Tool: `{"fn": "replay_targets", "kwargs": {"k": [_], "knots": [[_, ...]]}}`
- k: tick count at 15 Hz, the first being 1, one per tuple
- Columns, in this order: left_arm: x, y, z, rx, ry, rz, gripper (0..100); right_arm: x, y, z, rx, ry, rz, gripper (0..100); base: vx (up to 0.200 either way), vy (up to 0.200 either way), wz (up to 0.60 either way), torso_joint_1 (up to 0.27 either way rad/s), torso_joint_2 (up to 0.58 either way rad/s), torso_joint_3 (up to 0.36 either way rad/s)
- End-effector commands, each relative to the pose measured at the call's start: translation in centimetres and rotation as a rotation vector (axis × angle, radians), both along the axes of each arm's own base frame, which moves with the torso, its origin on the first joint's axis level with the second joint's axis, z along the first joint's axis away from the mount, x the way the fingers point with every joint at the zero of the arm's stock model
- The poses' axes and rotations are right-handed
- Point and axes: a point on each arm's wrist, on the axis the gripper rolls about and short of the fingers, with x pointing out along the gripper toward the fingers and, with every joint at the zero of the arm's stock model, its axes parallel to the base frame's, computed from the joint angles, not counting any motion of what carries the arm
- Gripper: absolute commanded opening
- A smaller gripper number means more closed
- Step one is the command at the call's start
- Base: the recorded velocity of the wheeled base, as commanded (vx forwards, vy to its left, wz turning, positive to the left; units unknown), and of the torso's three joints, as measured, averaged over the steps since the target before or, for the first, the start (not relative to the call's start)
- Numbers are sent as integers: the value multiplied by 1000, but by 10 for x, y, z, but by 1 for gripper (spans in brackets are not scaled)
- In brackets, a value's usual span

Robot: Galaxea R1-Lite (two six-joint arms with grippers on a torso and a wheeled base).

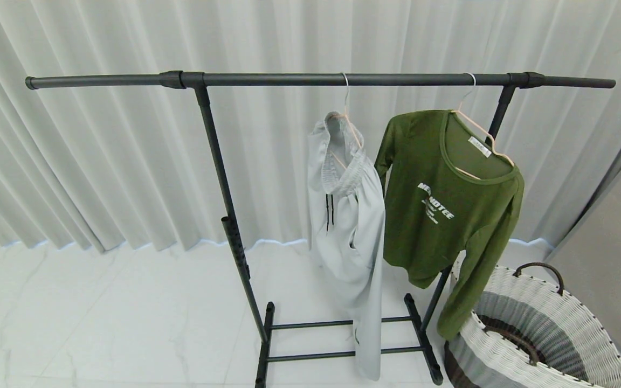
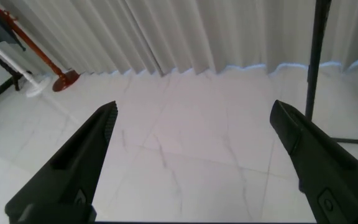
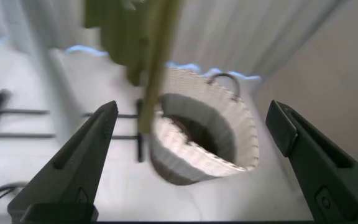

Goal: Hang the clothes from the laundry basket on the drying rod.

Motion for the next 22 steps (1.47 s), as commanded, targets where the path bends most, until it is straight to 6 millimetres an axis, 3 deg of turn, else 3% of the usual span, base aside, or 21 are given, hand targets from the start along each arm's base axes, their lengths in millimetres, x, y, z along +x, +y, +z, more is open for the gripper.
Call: {"fn": "replay_targets", "kwargs": {"k": [1,5,7,9,12,18,22], "knots": [[-2,0,-3,-10,-23,0,100,1,-2,-10,-23,-72,-92,100,0,0,0,0,0,0],[-1,-1,-3,-64,-43,-48,100,1,-2,-12,72,-69,-107,100,0,0,0,0,0,0],[0,-1,-3,-70,-34,-265,100,1,-2,-13,69,-58,-81,100,0,0,0,0,0,0],[0,1,-3,-71,-32,-361,100,1,0,-14,79,-49,6,100,0,0,0,0,0,0],[1,3,-3,-63,-19,-234,100,1,2,-18,101,-2,110,100,0,0,0,0,0,0],[-6,4,-3,-47,-76,47,100,1,3,-21,130,20,110,100,0,0,0,0,0,0],[-7,3,-6,-107,-127,-77,100,1,3,-21,132,21,110,100,0,0,0,0,0,0]]}}
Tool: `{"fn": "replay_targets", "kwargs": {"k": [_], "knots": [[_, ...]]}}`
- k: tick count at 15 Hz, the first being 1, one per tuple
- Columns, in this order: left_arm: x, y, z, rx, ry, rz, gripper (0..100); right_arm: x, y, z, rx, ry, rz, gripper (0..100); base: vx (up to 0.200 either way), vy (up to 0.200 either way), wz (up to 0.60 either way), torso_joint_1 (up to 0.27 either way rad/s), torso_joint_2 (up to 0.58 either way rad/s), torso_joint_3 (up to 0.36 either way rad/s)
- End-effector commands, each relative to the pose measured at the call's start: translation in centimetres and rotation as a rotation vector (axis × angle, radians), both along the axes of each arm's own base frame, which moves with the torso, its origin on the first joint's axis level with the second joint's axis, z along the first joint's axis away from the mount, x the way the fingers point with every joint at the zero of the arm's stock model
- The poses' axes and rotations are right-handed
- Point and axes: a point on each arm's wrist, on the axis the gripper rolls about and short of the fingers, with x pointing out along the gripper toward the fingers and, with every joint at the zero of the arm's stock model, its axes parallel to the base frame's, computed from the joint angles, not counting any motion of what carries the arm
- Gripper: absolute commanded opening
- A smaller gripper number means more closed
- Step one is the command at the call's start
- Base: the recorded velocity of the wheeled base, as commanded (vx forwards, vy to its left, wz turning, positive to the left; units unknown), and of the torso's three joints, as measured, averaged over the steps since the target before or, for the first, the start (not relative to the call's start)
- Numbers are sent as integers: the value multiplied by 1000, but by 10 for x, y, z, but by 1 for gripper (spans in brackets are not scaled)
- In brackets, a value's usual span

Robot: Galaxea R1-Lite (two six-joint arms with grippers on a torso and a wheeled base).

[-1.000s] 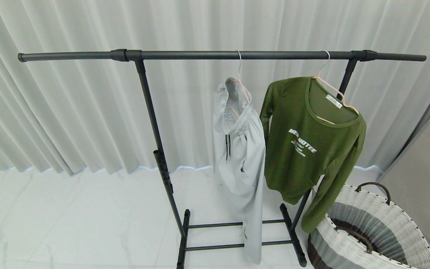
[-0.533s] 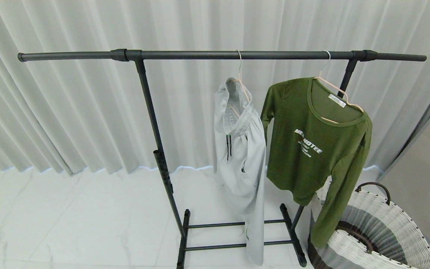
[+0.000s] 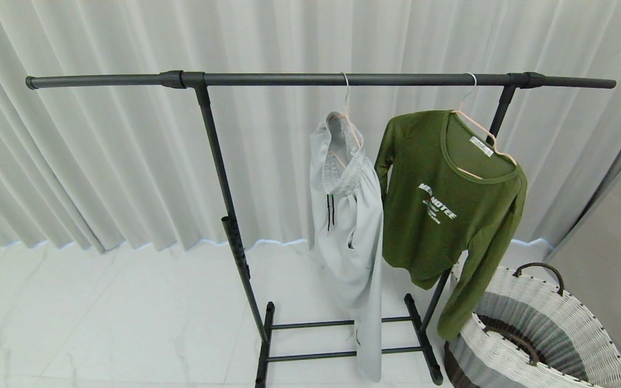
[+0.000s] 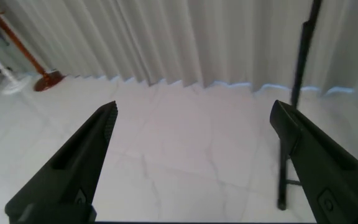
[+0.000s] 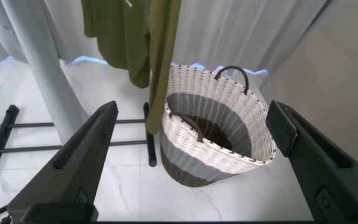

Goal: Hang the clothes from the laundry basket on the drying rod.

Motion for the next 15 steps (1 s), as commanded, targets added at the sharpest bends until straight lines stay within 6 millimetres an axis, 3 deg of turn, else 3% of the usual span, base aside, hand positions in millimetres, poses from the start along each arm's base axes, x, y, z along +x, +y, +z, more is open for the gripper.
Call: {"fn": "replay_targets", "kwargs": {"k": [1,4,15], "knots": [[-2,-3,-4,-60,-66,-137,100,0,0,0,1,5,1,100,0,0,0,0,0,0],[-1,-9,-6,-150,-55,-411,100,0,0,0,1,5,1,100,0,0,0,0,0,0],[-1,-9,-10,-168,-24,-419,100,0,0,0,30,5,5,100,0,0,0,0,0,0]]}}
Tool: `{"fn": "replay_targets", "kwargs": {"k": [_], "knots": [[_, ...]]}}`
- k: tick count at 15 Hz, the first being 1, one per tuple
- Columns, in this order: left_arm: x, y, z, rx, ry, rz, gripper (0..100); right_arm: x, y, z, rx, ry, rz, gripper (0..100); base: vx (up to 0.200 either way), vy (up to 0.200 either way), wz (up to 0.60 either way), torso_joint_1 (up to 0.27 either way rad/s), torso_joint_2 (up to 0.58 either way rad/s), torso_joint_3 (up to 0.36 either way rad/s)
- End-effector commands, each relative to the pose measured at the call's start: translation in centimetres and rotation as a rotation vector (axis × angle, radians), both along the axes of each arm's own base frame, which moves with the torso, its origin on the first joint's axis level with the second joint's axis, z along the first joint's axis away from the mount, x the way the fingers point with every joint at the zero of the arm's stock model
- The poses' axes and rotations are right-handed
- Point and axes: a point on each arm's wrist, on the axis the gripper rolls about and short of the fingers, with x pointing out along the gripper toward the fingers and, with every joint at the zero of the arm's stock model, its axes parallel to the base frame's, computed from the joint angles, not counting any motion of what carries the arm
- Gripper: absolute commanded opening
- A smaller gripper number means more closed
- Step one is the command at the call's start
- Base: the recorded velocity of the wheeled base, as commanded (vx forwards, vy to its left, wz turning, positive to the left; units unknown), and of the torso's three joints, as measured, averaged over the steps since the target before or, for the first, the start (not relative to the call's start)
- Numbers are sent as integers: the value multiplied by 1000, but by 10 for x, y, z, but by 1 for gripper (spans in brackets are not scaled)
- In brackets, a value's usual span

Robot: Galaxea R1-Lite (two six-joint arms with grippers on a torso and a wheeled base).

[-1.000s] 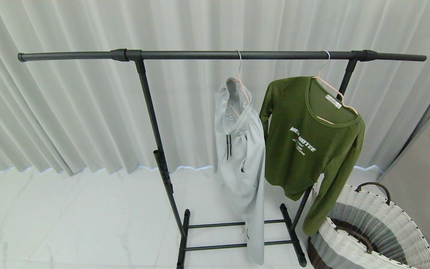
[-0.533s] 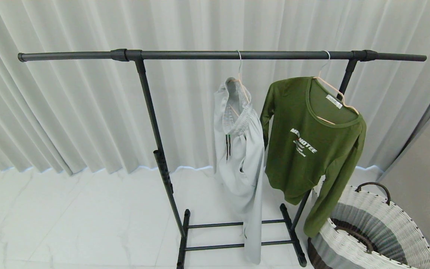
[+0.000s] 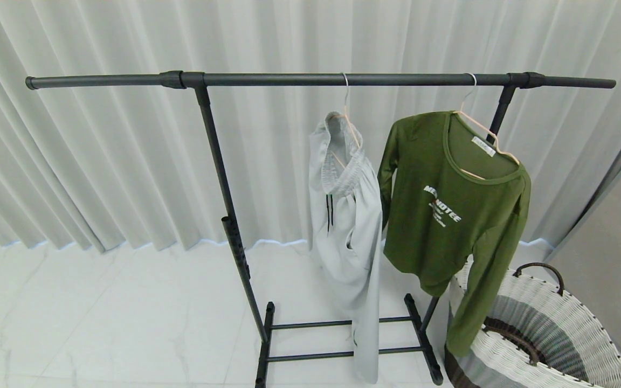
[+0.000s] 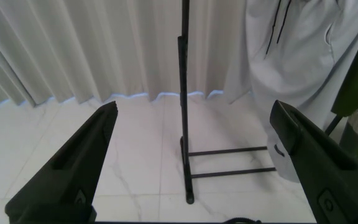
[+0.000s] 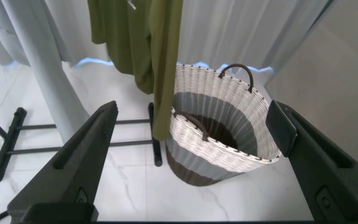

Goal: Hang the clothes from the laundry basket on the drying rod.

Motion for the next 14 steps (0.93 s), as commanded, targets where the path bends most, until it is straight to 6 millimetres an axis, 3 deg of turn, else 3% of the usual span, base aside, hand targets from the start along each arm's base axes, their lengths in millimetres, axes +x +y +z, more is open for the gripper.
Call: {"fn": "replay_targets", "kwargs": {"k": [1,14], "knots": [[0,0,0,-1,-1,0,100,0,0,0,0,4,0,100,0,0,0,0,0,0],[0,0,0,-1,-1,0,100,0,0,0,-2,4,0,100,0,0,0,0,0,0]]}}
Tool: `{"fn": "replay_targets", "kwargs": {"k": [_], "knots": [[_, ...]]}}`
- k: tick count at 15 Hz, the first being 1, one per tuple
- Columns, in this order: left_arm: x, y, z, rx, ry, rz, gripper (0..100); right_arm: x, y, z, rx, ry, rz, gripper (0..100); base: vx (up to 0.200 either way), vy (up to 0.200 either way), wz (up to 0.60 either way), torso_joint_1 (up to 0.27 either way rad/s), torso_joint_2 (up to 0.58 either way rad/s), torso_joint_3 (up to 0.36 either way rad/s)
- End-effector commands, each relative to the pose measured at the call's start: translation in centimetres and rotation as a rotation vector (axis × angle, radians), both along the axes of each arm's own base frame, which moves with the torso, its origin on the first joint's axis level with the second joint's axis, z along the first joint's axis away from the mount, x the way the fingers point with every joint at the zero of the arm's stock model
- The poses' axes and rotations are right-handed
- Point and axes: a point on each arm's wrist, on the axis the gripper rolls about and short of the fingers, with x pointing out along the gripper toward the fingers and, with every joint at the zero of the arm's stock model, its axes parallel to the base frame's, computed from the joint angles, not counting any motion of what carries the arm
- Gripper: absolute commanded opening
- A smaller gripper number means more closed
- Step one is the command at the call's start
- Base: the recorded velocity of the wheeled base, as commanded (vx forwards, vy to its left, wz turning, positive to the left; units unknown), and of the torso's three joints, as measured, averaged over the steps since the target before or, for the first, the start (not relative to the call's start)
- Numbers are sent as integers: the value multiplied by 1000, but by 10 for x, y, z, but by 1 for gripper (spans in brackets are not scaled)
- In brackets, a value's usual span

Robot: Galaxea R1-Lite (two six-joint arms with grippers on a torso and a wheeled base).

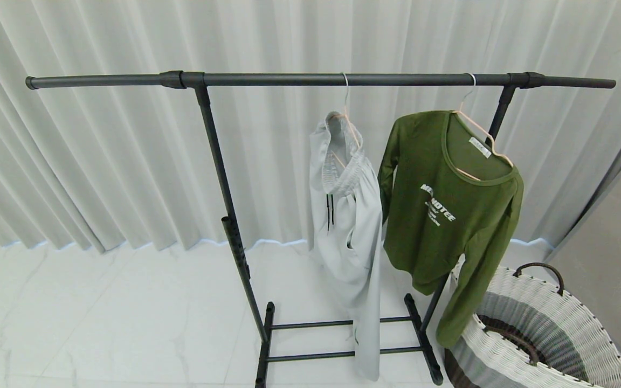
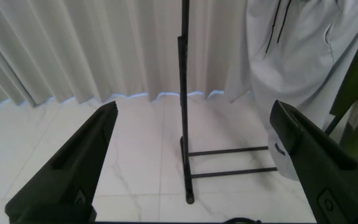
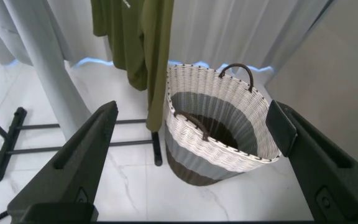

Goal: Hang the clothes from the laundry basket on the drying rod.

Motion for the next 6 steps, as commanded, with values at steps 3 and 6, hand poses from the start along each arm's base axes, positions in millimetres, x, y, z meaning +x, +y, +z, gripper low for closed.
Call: {"fn": "replay_targets", "kwargs": {"k": [3,6], "knots": [[0,0,0,-1,-1,0,100,0,0,0,0,2,0,100,0,0,0,0,0,0],[0,0,0,1,-1,0,100,0,0,0,0,2,0,100,0,0,0,0,0,0]]}}
